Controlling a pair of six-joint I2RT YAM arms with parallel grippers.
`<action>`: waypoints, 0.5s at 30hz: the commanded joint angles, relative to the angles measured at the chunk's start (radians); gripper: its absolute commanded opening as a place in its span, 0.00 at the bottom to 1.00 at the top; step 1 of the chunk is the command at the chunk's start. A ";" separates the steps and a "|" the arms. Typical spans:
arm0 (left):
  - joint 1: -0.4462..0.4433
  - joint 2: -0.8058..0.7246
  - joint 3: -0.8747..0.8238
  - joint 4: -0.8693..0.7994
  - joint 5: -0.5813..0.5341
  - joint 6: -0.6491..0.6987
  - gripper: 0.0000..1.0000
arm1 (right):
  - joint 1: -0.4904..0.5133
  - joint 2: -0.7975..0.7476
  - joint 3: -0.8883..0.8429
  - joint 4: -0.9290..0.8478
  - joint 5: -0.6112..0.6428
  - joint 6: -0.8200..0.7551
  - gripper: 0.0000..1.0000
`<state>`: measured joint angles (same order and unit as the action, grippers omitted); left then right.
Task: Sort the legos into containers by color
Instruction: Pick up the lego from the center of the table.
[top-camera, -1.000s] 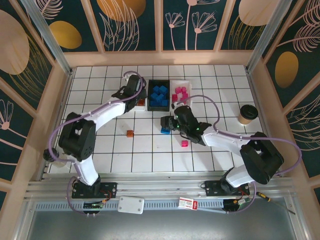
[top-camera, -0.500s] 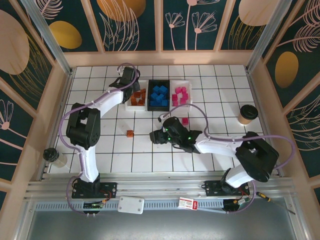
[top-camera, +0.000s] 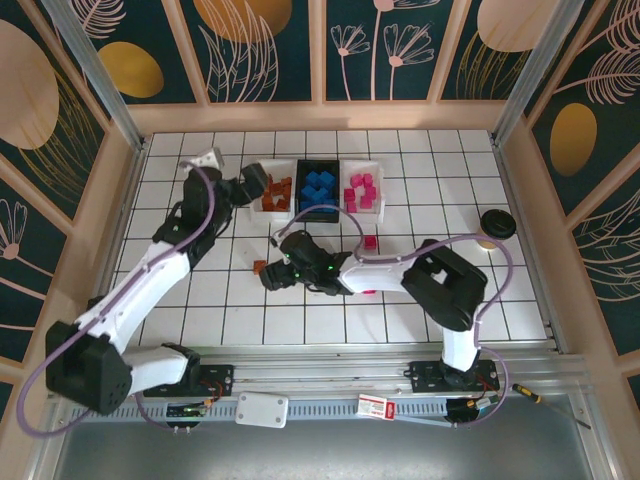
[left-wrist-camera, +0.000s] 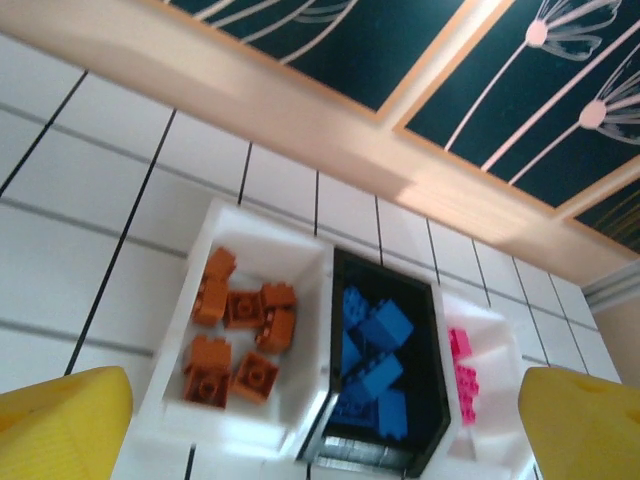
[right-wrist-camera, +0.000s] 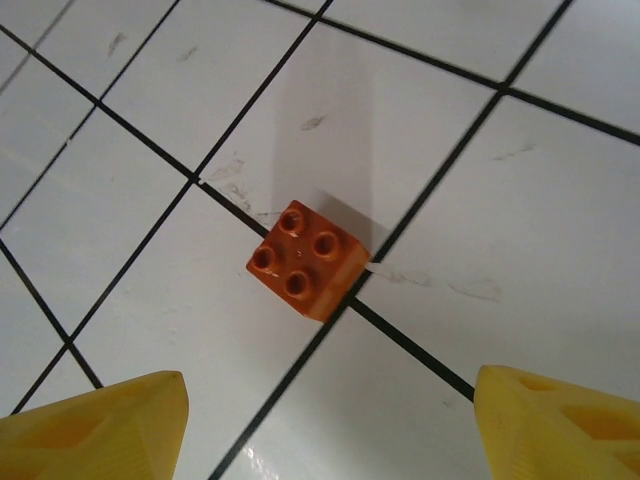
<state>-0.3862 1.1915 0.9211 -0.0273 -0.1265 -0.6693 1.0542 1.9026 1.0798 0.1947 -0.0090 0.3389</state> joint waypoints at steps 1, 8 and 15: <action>-0.004 -0.075 -0.091 -0.007 0.042 -0.041 0.99 | 0.023 0.071 0.079 0.004 0.020 -0.032 0.76; -0.003 -0.223 -0.187 -0.046 0.009 -0.049 0.99 | 0.040 0.206 0.221 -0.047 0.120 -0.060 0.76; -0.003 -0.248 -0.195 -0.071 -0.016 -0.052 0.99 | 0.049 0.294 0.307 -0.140 0.228 -0.077 0.67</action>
<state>-0.3870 0.9489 0.7345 -0.0807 -0.1215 -0.7086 1.0962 2.1563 1.3529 0.1154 0.1394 0.2806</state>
